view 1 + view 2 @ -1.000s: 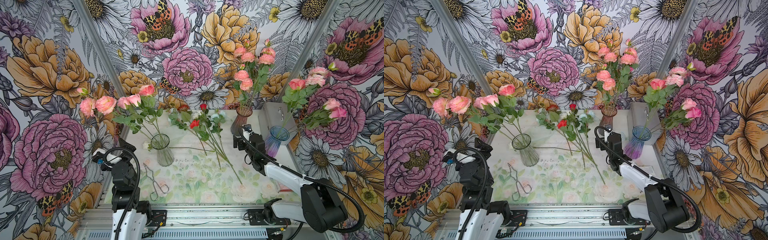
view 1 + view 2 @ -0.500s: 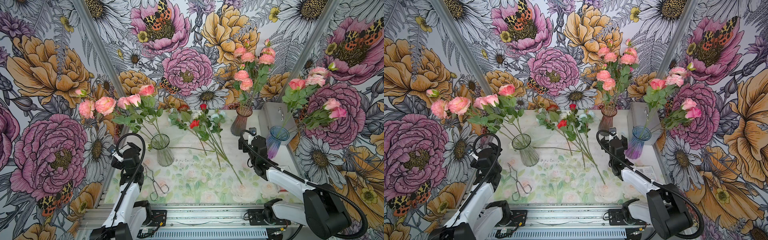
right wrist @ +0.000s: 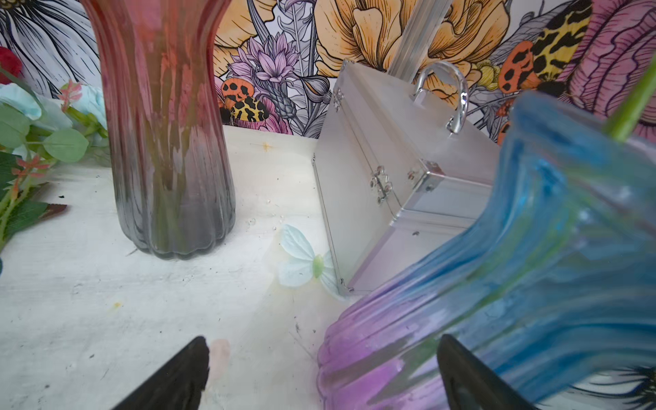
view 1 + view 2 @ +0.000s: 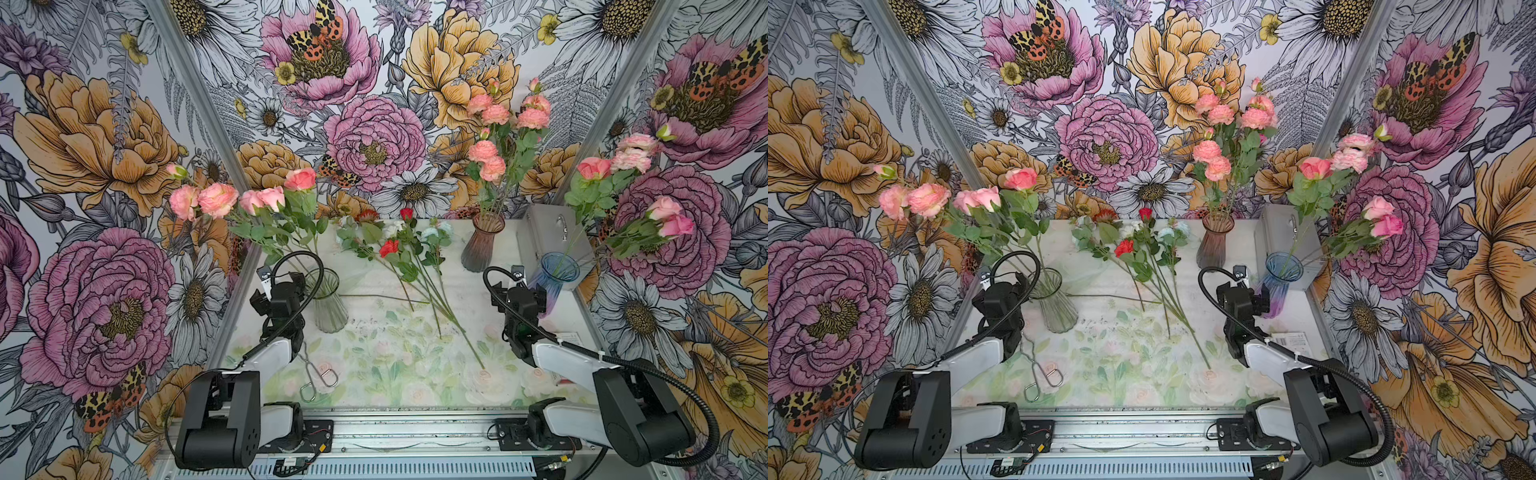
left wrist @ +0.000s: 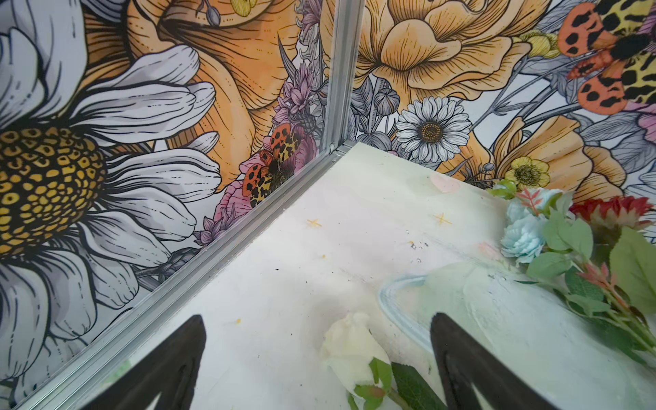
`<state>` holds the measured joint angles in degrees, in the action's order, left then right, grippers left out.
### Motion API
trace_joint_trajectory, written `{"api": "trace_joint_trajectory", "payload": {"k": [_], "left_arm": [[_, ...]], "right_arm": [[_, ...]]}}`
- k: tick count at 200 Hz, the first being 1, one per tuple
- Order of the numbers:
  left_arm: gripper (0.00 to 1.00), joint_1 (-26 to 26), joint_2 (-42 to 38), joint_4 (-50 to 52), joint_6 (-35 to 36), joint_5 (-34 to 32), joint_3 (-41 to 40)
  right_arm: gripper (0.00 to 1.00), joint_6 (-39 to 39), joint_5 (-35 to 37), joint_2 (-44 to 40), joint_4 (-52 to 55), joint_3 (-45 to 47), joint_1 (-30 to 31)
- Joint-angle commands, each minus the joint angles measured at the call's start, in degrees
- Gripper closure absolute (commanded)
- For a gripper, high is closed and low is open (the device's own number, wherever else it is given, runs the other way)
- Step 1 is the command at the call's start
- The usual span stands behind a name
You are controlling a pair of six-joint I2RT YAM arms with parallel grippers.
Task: Place the pink flowers into the vase
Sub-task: Reset both arms
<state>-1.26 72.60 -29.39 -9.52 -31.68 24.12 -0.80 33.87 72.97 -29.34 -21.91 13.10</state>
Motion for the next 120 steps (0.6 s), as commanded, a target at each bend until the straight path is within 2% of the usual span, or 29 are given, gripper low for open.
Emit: {"api": "trace_joint_trajectory", "payload": {"k": [1, 85, 120], "left_arm": [[0.01, -0.8, 2.5, -4.8, 3.3, 0.3, 0.1], [0.02, -2.1, 7.5, -15.1, 5.6, 0.8, -2.5], [0.01, -3.1, 9.8, -22.9, 7.0, 0.9, -4.7]], "right_arm": [[0.01, 0.4, 0.6, 1.4, -3.9, 0.2, -1.3], [0.01, -0.1, -2.5, 4.3, -7.9, -0.6, -4.3], [0.01, -1.2, -5.3, 6.3, -8.9, -1.8, -4.6]]}}
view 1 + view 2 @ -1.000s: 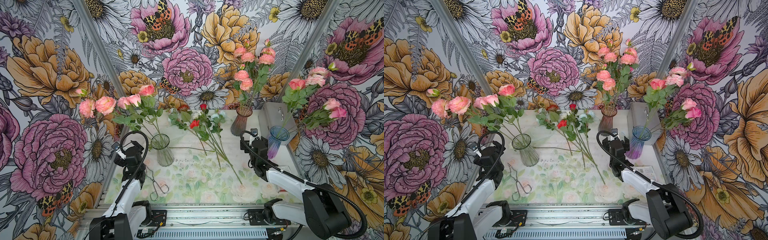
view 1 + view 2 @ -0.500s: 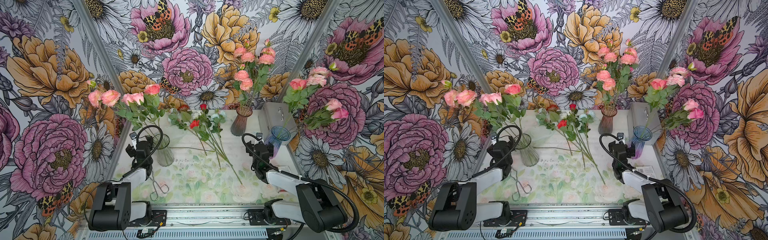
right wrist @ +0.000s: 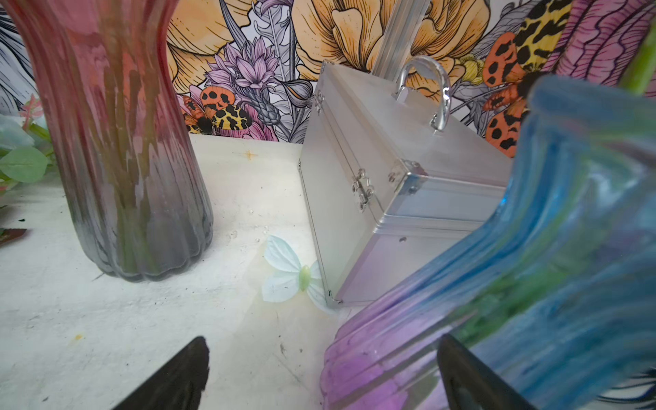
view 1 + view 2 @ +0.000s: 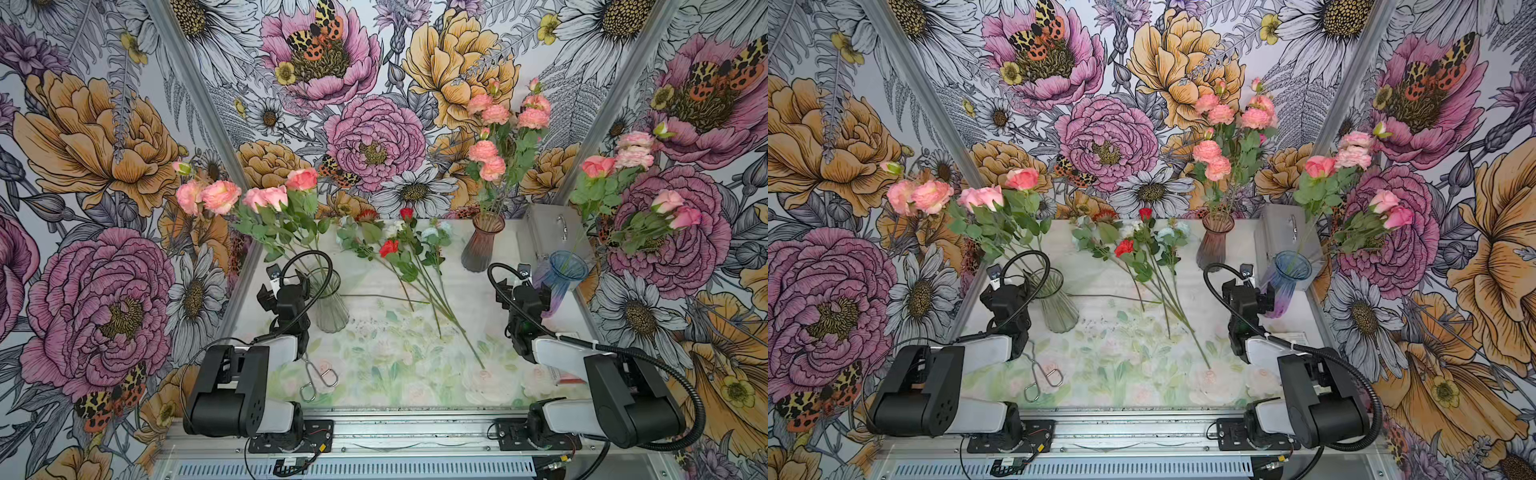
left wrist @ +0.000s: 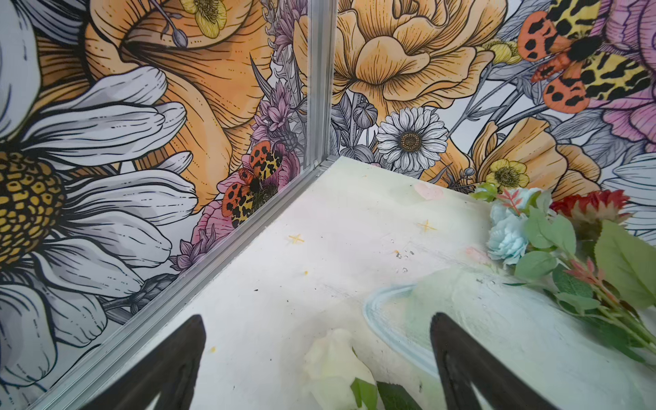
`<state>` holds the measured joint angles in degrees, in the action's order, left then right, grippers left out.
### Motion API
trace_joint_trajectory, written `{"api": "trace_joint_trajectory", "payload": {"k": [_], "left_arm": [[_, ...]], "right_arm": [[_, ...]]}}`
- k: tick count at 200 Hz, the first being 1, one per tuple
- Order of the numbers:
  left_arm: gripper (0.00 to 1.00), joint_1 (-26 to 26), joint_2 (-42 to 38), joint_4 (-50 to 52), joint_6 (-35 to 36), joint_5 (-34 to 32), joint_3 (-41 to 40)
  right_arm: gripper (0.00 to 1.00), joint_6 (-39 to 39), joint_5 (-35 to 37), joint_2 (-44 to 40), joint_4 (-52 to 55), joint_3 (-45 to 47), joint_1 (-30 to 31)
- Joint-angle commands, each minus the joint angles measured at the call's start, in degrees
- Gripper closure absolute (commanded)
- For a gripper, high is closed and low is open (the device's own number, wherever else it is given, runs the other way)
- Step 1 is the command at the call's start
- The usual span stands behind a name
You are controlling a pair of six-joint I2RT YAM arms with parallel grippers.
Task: Place the pink flowers into the vase
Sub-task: Reset both arms
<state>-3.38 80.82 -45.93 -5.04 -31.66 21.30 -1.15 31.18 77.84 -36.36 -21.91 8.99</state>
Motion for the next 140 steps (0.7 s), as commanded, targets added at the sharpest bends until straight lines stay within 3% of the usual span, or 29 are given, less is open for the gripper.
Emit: {"api": "trace_joint_trajectory", "payload": {"k": [1, 140], "left_arm": [[0.01, -1.1, 1.6, -6.4, 2.5, 0.8, -1.9], [0.02, -3.7, 2.5, -13.4, 5.7, -0.1, -4.6]], "right_arm": [[0.01, -0.8, -2.7, 1.4, -1.9, -1.8, -0.5], [0.01, -0.3, -18.4, -1.5, -2.0, 0.3, 0.0]]}}
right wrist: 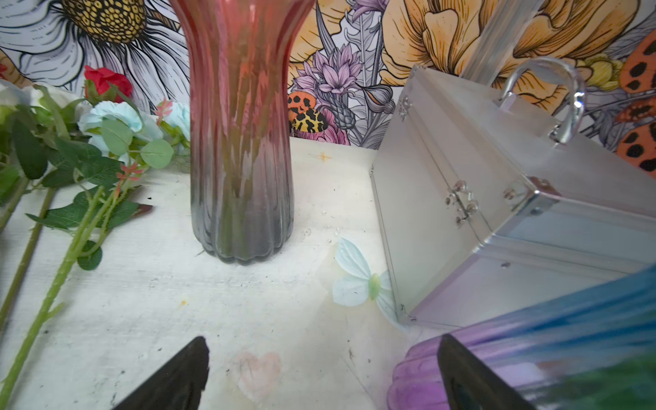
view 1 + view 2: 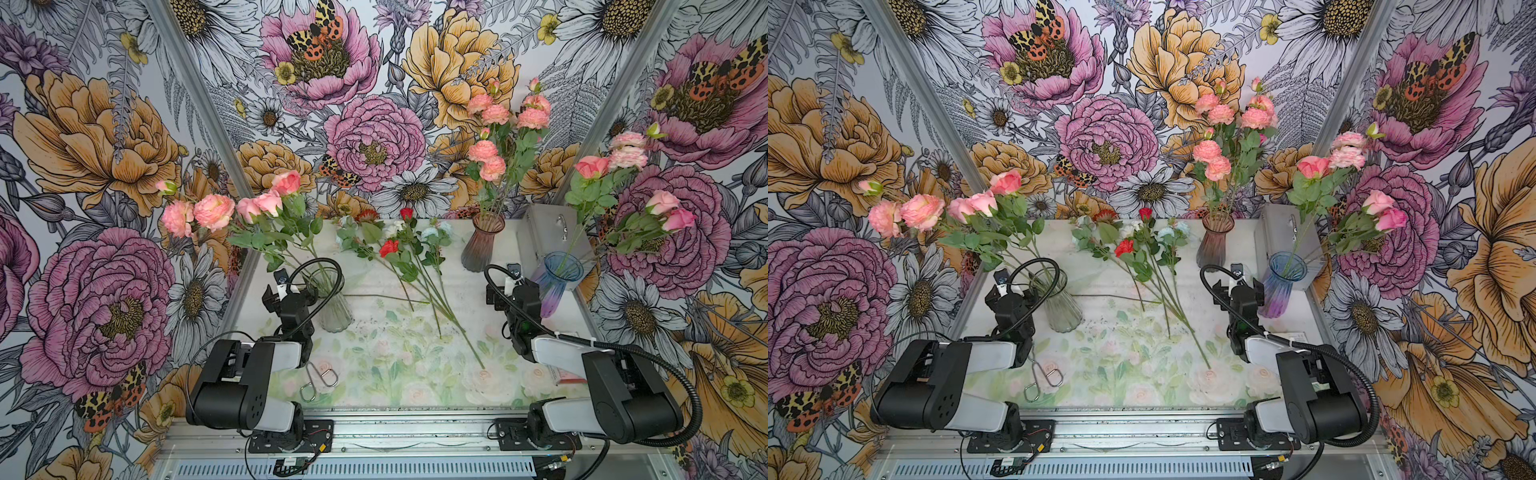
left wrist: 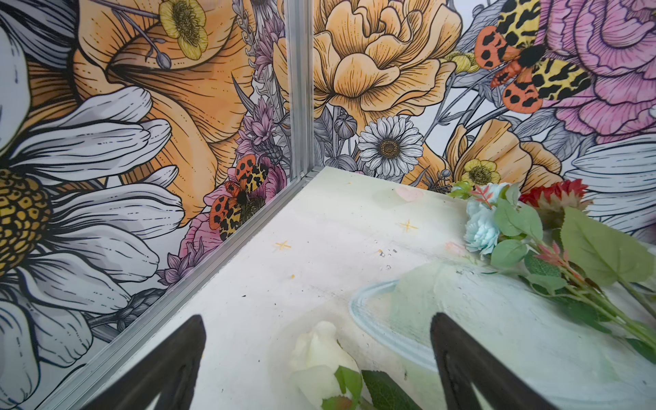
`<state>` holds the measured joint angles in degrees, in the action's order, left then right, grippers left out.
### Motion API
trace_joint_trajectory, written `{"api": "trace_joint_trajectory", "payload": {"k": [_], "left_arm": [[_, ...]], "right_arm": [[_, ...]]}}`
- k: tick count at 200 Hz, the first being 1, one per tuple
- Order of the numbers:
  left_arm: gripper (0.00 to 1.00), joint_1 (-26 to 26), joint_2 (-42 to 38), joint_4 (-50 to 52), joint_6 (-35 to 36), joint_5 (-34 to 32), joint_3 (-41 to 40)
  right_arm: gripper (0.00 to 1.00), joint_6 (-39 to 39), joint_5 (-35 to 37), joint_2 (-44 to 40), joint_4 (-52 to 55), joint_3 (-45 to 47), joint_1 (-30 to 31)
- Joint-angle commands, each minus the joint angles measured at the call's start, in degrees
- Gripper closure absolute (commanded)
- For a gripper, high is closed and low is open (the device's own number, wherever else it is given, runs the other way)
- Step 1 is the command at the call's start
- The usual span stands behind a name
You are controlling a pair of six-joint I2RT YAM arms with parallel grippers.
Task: Place the pink flowers into the vase
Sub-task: Reset both arms
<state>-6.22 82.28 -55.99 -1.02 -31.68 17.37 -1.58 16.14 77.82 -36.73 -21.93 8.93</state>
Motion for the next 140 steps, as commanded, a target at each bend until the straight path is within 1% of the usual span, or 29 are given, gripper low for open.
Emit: {"api": "trace_joint_trajectory", "payload": {"k": [1, 30, 48, 71, 90, 116, 126, 140], "left_arm": [[0.02, -0.9, 1.1, -3.3, 1.8, -0.2, -0.7], [0.02, -1.8, 1.4, -4.8, 2.6, -1.0, -1.1], [0.02, -2.0, 1.6, -5.0, 2.9, -1.3, -1.1], [0.01, -2.1, 1.5, -5.0, 2.9, -1.3, -1.1], [0.02, -2.2, 1.8, -4.6, 3.2, -1.5, -0.8], [0.01, -2.2, 1.8, -3.6, 3.1, -1.4, -0.2], [0.02, -2.7, 2.0, -4.1, 3.5, -2.0, -0.3], [0.02, -4.0, 2.5, -6.8, 5.1, -2.8, -1.2]], "right_arm": [[0.01, 0.2, -3.3, -1.5, -1.6, 0.3, 0.0], [0.01, 0.4, -1.8, -2.4, 1.0, 0.0, 0.0], [0.01, -0.2, -0.1, -3.0, -2.0, 1.7, -0.2], [0.01, -2.4, 0.3, -0.9, -3.5, 1.0, -0.4], [0.01, -3.4, -2.0, 1.1, -5.2, 0.1, -0.7], [0.01, -2.9, -4.2, 4.5, -7.6, -0.8, -1.1], [0.01, -2.3, -5.2, 4.1, -5.6, -1.4, -1.6], [0.01, -2.1, -5.8, 4.0, -6.6, -0.8, -2.0]]}}
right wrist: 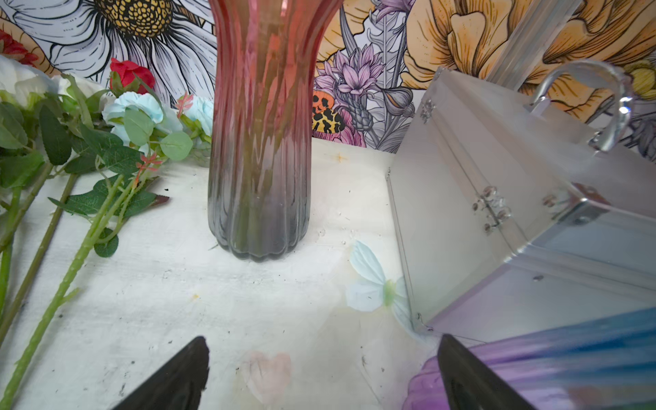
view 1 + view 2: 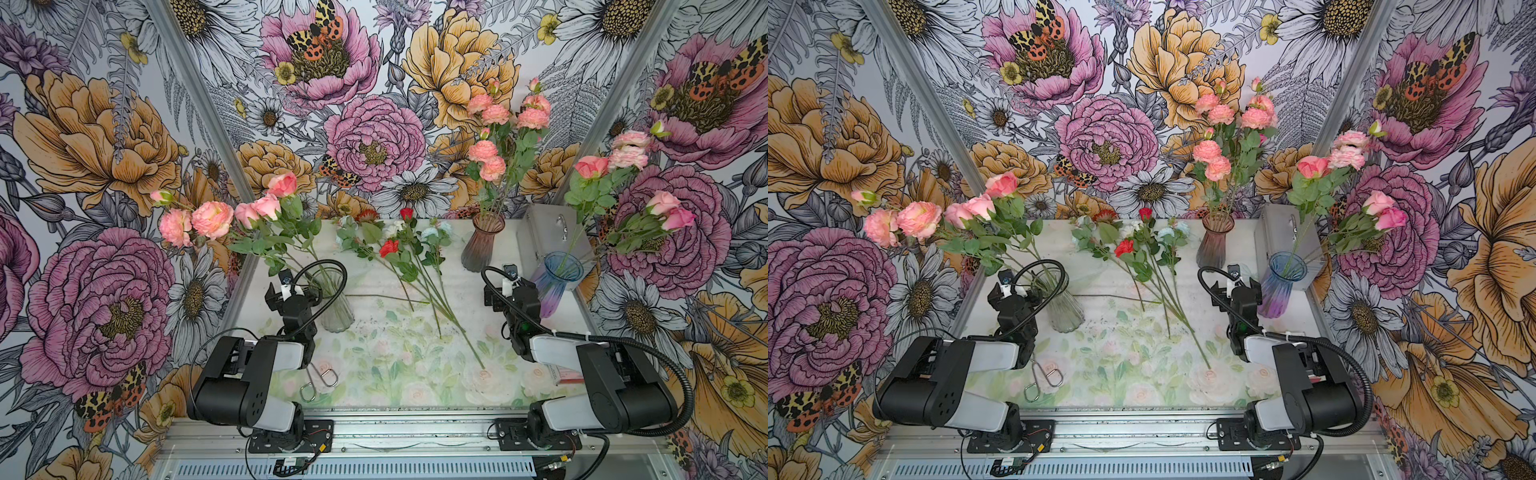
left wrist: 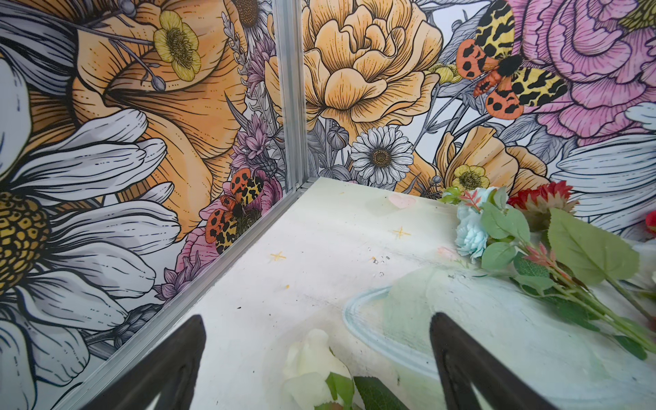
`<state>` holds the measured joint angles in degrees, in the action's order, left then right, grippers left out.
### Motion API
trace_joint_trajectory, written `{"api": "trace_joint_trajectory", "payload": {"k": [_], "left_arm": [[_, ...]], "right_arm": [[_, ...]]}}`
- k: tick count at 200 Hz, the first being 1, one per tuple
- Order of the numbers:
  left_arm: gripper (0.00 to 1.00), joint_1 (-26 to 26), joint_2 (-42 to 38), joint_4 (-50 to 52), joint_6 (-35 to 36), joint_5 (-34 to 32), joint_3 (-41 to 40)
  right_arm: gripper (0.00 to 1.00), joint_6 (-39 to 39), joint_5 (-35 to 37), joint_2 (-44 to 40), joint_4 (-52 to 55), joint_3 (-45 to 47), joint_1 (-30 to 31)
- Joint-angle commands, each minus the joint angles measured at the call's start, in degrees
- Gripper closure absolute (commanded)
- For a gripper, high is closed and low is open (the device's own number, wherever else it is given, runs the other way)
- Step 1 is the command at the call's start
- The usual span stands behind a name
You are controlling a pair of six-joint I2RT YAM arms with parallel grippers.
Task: Place the pink flowers into the vase
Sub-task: Reset both arms
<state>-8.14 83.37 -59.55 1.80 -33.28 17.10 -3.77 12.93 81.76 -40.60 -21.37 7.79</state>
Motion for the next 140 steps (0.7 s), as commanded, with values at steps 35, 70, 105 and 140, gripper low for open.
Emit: {"api": "trace_joint_trajectory", "payload": {"k": [35, 70, 105, 140], "left_arm": [[0.02, -2.5, 2.2, -5.3, 3.0, -1.5, -1.3], [0.01, -2.8, 2.6, -6.1, 3.4, -1.8, -1.6], [0.02, -3.1, 2.7, -6.6, 3.6, -1.9, -1.7], [0.01, -2.8, 2.5, -6.4, 3.4, -1.8, -1.7]], "right_arm": [[0.01, 0.3, -3.1, 0.0, -3.5, -0.9, -1.2], [0.01, 2.6, -4.1, 0.3, -5.5, -0.1, -3.4], [0.00, 4.9, -4.8, 1.8, -11.1, 2.1, -5.3], [0.01, 3.8, -6.0, 5.5, -18.9, 4.5, -5.2]]}}
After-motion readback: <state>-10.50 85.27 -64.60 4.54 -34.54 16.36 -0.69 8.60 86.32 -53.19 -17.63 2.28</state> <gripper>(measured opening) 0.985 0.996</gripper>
